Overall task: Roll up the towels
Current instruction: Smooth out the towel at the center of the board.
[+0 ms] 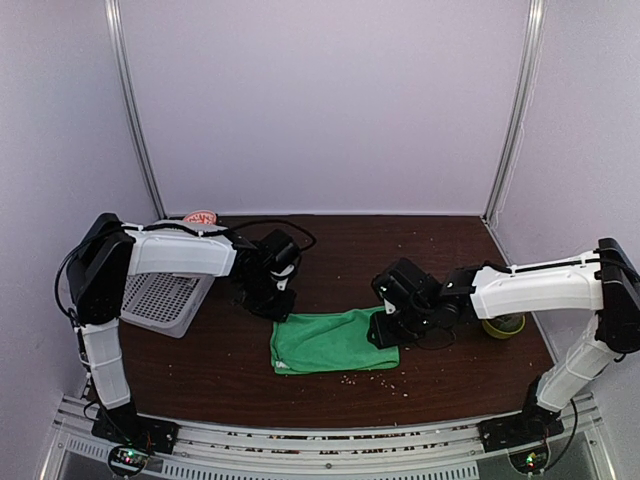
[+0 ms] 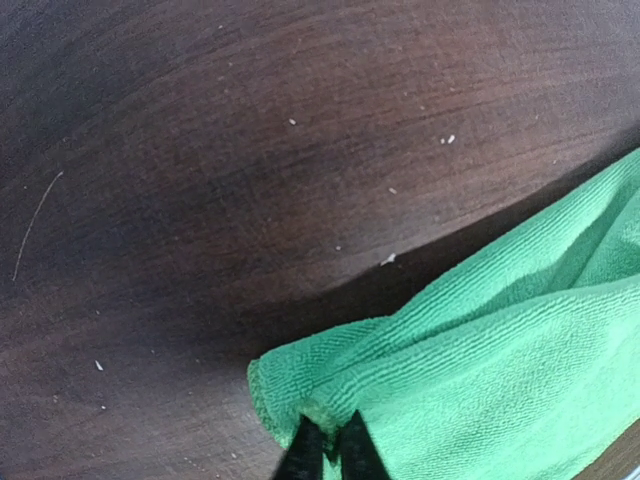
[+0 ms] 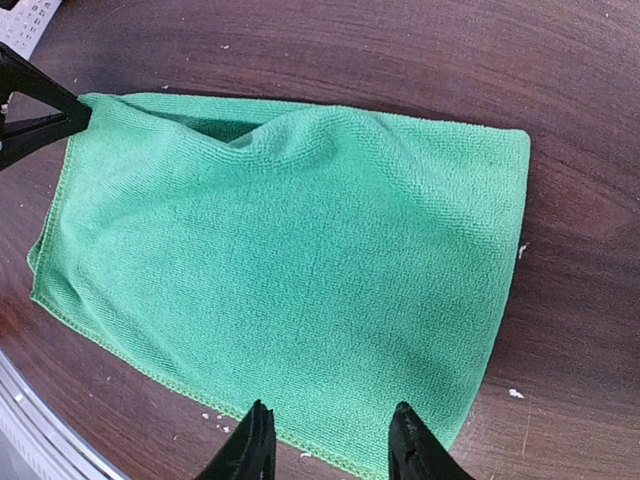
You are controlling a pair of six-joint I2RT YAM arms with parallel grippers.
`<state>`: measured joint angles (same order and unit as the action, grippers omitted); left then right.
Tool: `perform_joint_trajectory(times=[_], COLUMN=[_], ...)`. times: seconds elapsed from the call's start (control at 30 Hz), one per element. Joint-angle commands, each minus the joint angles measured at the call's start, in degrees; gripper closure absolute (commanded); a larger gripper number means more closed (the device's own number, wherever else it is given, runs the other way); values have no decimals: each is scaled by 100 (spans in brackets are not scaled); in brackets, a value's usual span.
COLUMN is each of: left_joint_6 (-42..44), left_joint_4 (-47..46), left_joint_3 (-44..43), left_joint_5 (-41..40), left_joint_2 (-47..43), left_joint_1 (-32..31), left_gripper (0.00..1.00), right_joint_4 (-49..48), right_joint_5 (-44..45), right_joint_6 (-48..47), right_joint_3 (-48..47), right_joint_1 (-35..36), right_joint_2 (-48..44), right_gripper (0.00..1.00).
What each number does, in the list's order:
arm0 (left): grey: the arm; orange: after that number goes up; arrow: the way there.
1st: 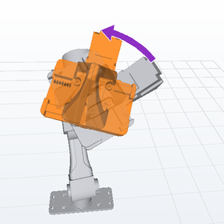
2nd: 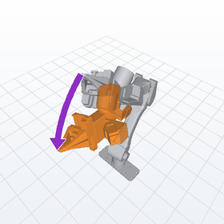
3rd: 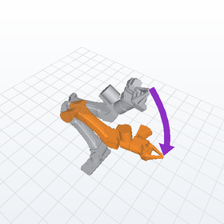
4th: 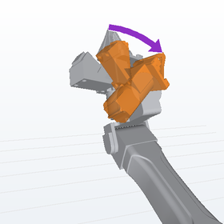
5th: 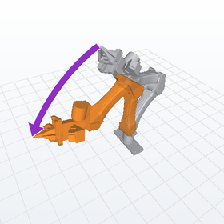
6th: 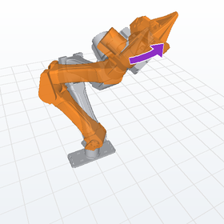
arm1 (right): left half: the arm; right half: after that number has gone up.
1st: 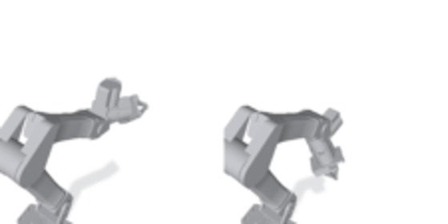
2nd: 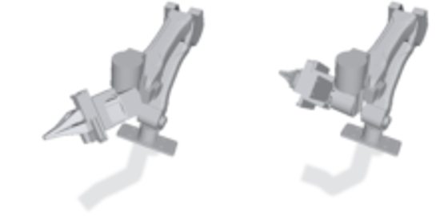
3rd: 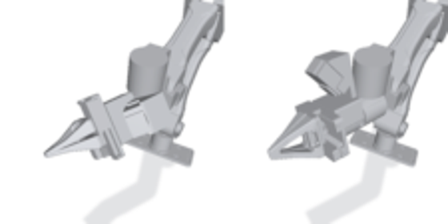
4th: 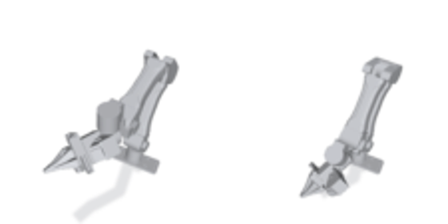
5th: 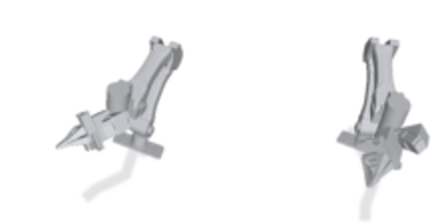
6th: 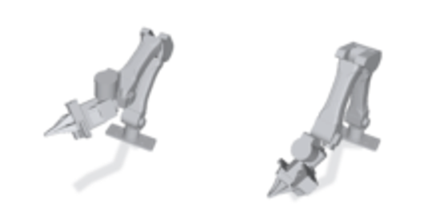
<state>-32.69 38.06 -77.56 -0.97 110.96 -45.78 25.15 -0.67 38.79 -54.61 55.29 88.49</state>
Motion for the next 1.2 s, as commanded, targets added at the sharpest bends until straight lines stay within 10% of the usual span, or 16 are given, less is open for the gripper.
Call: perform_joint_trajectory(times=[0.0,1.0,1.17], left_joint_6=[-57,-336,-161], left_joint_4=[-203,-383,-135], left_joint_3=[-2,655,277], left_joint_5=[76,-332,-284], left_joint_2=[16,-412,-800], left_joint_1=[34,122,122], left_gripper=[100,100,72], right_joint_4=[87,143,596], right_joint_5=[-20,54,305], right_joint_6=[-11,402,295], right_joint_3=[-4,913,324], right_joint_1=[58,89,92], right_joint_2=[-111,83,-267], right_gripper=[60,68,54])
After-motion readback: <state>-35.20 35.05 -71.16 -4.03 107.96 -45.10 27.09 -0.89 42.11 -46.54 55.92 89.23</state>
